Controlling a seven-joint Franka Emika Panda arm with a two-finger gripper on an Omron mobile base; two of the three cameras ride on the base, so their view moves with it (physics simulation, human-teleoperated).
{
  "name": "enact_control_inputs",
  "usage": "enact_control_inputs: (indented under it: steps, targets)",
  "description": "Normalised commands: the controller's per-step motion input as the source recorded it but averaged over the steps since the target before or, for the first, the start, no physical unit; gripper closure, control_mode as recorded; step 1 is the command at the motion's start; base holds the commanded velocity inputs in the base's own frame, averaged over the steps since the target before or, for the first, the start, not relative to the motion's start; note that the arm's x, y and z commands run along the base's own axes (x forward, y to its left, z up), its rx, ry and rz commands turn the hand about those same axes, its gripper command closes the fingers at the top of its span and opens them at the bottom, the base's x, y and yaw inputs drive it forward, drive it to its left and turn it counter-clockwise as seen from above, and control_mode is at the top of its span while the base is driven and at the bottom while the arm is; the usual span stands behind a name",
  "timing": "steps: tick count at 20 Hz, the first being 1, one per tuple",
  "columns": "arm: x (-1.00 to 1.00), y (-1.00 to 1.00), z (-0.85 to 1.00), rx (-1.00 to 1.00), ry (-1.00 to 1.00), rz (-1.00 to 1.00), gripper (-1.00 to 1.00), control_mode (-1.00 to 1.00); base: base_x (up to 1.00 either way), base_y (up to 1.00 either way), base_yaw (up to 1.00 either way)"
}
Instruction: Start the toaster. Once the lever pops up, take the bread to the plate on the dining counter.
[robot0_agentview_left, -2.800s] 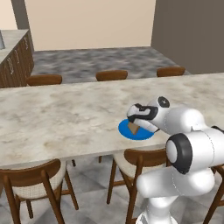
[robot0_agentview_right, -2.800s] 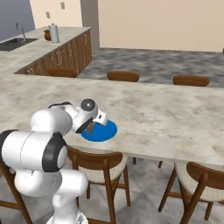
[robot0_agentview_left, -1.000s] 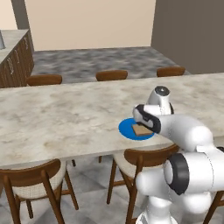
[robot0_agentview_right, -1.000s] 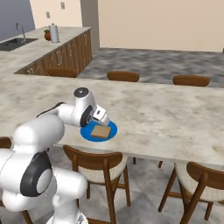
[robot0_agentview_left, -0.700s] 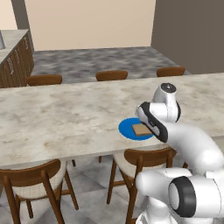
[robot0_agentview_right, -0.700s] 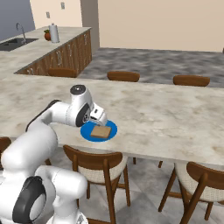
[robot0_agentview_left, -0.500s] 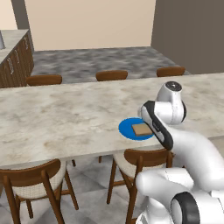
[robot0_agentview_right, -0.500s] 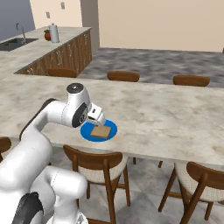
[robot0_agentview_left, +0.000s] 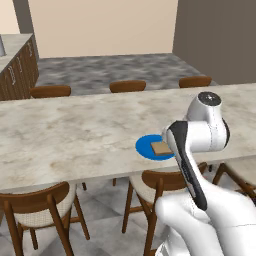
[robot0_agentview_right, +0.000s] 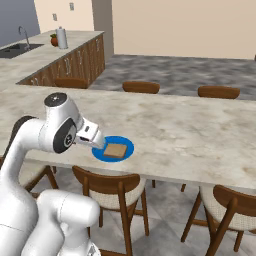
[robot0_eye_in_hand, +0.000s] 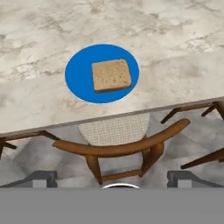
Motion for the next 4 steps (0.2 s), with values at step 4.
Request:
enact_control_inputs:
  steps: [4]
  targets:
    - [-0.97,0.02,0.50,-0.04,0.00,0.00,-1.00,-1.00,0.00,0.00,0.00]
